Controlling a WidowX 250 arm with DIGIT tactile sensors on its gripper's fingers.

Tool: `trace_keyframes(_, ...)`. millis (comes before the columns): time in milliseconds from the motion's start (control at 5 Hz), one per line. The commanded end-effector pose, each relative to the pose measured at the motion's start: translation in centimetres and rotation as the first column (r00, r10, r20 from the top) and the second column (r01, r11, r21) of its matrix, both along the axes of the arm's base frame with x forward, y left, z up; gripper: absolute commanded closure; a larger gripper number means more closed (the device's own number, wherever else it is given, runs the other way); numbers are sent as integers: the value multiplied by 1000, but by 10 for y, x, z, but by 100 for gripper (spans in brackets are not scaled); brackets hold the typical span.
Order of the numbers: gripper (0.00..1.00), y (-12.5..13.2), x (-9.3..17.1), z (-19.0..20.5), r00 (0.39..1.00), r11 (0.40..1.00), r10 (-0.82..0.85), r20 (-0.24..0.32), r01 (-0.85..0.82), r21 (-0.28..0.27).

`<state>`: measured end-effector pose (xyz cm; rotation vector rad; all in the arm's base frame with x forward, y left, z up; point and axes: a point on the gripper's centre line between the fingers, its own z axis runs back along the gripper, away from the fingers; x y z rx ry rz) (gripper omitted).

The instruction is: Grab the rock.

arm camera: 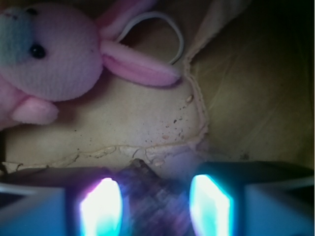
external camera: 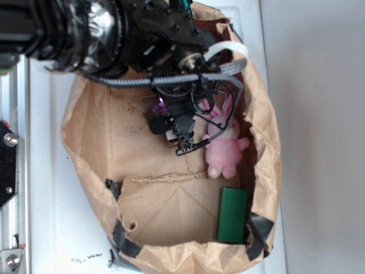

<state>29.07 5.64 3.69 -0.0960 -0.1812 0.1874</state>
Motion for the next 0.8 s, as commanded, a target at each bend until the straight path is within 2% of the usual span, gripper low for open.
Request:
trace_keyframes(0, 0, 7, -3, 4, 999, 999, -43, 7, 43, 22)
trace_keyframes(400, 0, 7, -12, -6, 997, 996, -70, 12, 69, 52)
trace_keyframes(600, 100, 6, -8, -10, 999, 998, -43, -23, 44, 45)
